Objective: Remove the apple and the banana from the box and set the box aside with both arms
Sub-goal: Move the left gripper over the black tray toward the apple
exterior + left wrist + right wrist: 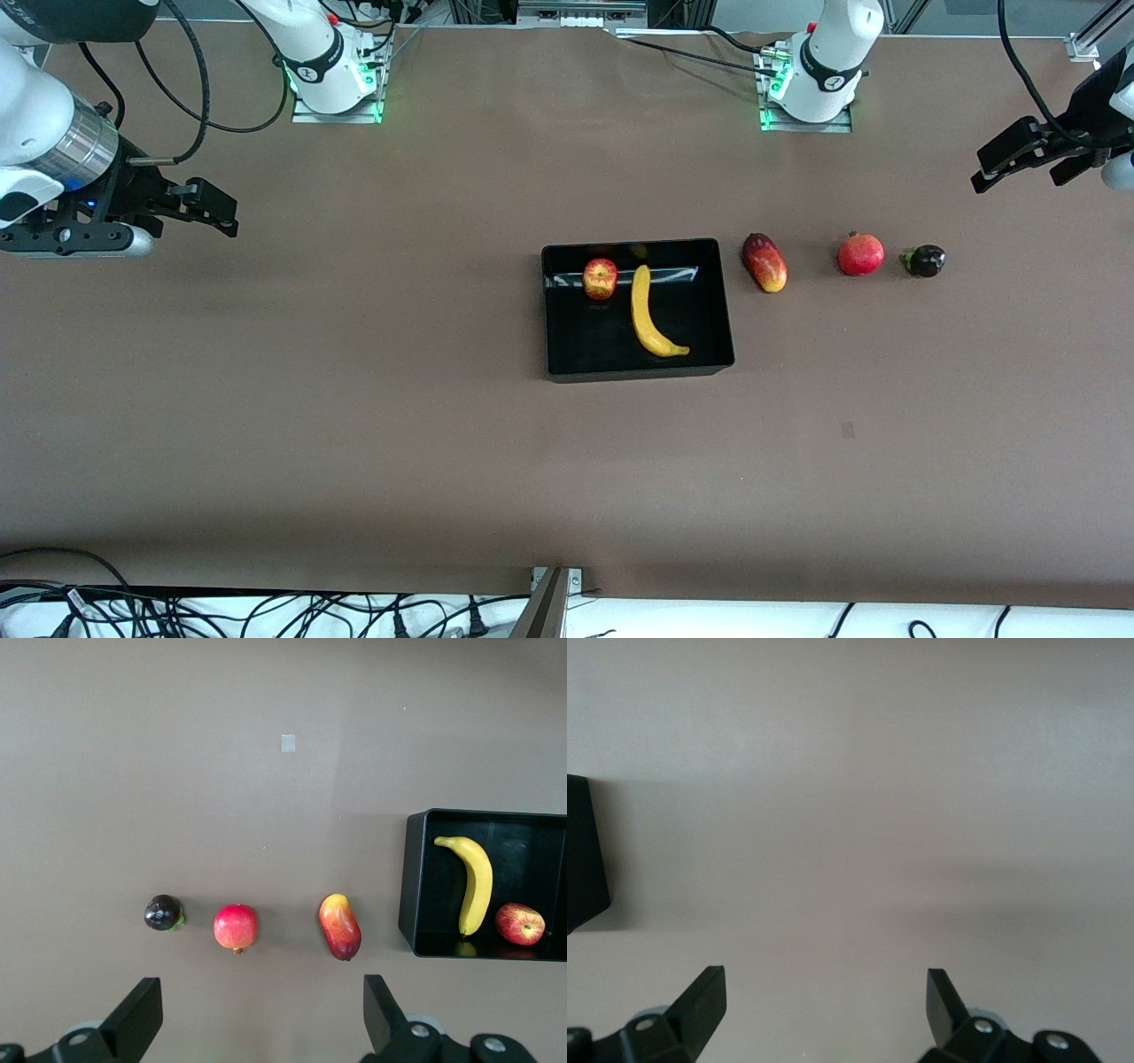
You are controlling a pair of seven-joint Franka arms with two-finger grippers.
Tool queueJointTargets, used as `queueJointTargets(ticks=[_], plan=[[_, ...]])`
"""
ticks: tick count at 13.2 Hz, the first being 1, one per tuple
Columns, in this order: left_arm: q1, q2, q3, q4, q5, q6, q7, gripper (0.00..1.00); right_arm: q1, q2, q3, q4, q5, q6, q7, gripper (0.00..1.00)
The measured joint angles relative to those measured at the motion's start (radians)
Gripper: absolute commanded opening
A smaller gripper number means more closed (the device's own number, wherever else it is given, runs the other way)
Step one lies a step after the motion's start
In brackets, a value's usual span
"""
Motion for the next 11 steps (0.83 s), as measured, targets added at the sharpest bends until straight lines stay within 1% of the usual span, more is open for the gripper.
queueJointTargets(ticks=[8,10,11], plan=[[0.0,0.009,0.0,0.0,0.0,0.0,-0.006,1.0,0.0,0.0,0.0,0.0,0.0,0.0,0.0,1.0],[-0.001,0.027,-0.011,-0.001,-0.008,0.002,-0.067,1.0,0.0,0.0,0.0,0.0,0.0,0.0,0.0,1.0],[-0.002,0.041,-0.029,-0.001,-0.012,0.008,-0.114,1.0,0.0,0.0,0.0,0.0,0.0,0.0,0.0,1.0]])
